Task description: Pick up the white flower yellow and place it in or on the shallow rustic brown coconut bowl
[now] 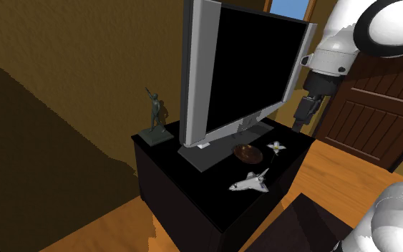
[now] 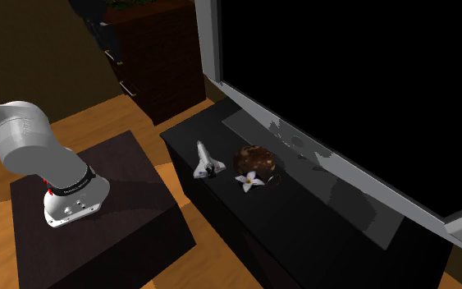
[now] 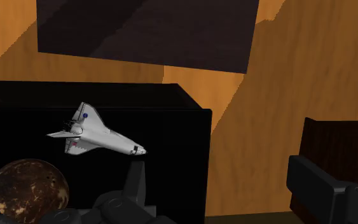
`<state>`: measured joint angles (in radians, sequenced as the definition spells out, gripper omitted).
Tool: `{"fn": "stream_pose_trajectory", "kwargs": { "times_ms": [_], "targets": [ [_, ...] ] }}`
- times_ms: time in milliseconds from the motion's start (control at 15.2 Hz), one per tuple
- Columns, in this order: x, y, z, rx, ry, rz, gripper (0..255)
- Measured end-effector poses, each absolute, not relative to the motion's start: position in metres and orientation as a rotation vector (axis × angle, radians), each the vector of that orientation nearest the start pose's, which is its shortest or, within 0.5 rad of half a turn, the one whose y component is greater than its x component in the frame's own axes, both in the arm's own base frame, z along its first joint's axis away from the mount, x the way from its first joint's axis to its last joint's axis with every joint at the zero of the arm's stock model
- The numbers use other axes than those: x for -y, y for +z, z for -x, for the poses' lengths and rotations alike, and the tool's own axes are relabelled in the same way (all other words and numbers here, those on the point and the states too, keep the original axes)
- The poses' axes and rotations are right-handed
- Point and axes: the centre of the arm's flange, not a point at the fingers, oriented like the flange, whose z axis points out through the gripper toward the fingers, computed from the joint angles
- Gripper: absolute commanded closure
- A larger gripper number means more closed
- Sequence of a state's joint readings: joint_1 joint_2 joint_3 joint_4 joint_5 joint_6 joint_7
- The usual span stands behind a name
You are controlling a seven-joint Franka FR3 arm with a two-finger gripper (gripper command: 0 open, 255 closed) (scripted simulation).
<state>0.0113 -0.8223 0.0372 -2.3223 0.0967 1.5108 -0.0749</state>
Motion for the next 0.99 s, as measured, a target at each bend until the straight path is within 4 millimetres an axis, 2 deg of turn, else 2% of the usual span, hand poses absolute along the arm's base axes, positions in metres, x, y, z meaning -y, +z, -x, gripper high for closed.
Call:
{"fn": "stream_pose_trajectory", "kwargs": {
  "times_ms": [198, 660, 726, 990],
  "targets": [
    [-0.027, 0.601, -0.299, 0.131, -0.025, 3.081, 0],
    [-0.004, 0.535, -0.340, -0.152, -0.074, 3.140, 0],
    [-0.001, 0.524, -0.351, -0.195, -0.081, 3.147, 0],
    [0.020, 0.488, -0.373, -0.370, -0.113, 3.167, 0]
  ]
}}
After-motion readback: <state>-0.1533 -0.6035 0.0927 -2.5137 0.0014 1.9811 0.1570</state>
